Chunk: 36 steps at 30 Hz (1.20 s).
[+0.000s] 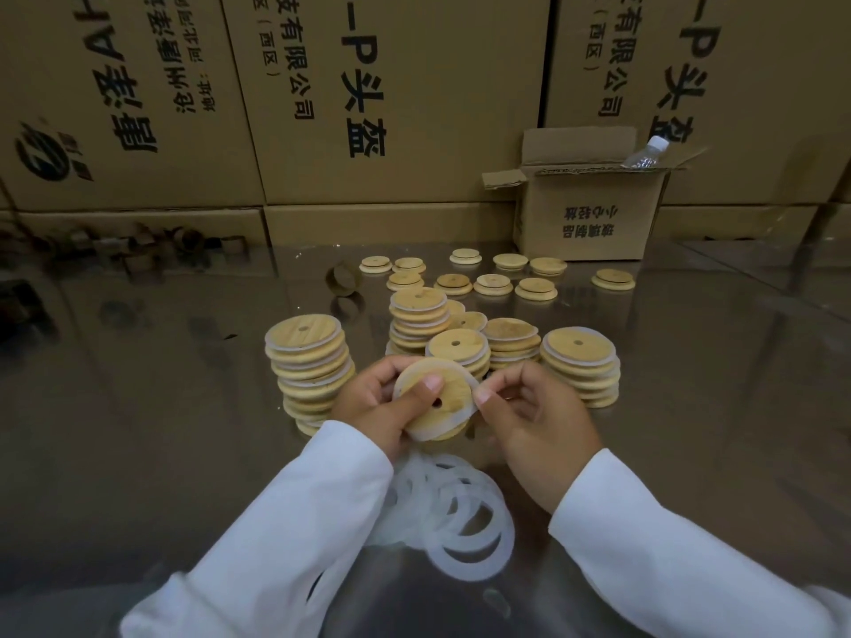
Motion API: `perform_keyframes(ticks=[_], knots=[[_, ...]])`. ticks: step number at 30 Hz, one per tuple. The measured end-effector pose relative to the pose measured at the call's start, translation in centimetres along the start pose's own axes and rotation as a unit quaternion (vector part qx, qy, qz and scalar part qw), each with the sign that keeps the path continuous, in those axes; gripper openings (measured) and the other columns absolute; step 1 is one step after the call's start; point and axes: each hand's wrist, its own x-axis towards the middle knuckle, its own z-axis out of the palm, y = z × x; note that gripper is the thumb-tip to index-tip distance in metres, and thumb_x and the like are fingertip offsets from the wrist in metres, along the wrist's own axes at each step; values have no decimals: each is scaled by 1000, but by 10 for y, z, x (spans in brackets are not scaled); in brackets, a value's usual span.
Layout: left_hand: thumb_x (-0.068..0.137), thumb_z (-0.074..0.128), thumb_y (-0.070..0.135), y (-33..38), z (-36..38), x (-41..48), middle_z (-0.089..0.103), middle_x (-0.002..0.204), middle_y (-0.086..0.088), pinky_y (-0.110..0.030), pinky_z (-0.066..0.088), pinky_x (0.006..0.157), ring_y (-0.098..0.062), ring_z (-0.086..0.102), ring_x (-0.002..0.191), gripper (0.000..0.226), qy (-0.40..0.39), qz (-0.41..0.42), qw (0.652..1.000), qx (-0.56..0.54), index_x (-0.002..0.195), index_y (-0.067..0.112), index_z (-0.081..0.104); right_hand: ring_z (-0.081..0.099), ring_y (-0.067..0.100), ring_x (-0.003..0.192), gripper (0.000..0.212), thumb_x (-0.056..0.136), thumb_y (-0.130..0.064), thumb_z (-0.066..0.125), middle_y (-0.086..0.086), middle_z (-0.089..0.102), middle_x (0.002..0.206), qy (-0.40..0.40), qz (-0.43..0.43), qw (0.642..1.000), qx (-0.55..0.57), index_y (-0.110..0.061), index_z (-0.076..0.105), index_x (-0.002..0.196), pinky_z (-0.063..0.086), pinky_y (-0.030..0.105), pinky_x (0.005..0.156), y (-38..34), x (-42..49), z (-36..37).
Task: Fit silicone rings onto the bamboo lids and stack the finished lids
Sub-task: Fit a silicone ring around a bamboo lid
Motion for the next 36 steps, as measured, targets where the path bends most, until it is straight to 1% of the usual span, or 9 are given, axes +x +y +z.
perform_keyframes(ticks=[6,9,14,17,20,24,29,33,36], knots=[[63,63,12,1,0,2,71,68,-2,-27,57,57,-12,67,64,23,-1,-19,999,-30,86,8,63,61,0,71,7,81,-18,66,-10,65,73,25,-59,997,-41,-22,61,77,51,18,68,0,-5,1],[71,61,-1,1,0,1,71,69,-4,-26,55,54,-14,67,63,17,-26,-49,998,-32,87,6,62,60,-1,69,15,81,-13,66,-11,65,70,59,-62,996,-35,-24,61,71,47,9,62,2,-1,-2],[77,65,0,-2,1,-3,71,75,-3,-33,55,71,-20,66,74,14,-52,-26,994,87,84,12,65,58,-2,74,19,83,-16,64,-14,63,75,58,-69,993,-76,-28,58,71,42,2,63,4,0,-3],[80,62,3,-2,1,-3,70,71,-1,-29,55,63,-17,65,69,10,-49,-6,992,113,82,12,64,59,1,76,18,85,-17,63,-13,63,78,44,-49,995,-81,-29,57,72,45,6,64,4,2,-2],[84,58,3,-1,1,-3,67,75,-5,-34,53,65,-21,62,72,9,-52,2,989,137,85,11,61,63,13,78,15,86,-14,62,-2,65,82,35,48,998,-6,-19,59,73,55,30,69,4,7,-1],[87,56,3,0,3,-4,64,80,-9,-39,52,72,-24,60,76,10,-54,-2,987,154,87,12,60,64,19,76,14,88,-8,58,8,63,88,24,128,988,87,-10,57,75,57,28,55,4,9,0],[86,55,3,2,2,-4,65,82,-10,-44,51,79,-26,61,80,11,-53,-10,987,151,88,12,61,63,20,82,15,90,-5,53,7,58,92,18,113,991,72,-9,52,76,58,26,54,6,6,0],[87,55,4,2,3,-4,65,82,-11,-44,53,77,-27,62,81,9,-46,-21,990,129,88,11,61,59,12,85,15,89,-13,57,-4,60,86,30,34,998,-39,-19,54,76,54,33,75,4,4,-2],[85,56,1,2,2,-3,66,75,-8,-36,56,66,-23,63,73,11,-20,-28,995,89,83,11,62,60,2,76,12,85,-20,62,-12,62,81,24,-19,998,-62,-24,56,76,48,17,69,2,1,-4]])
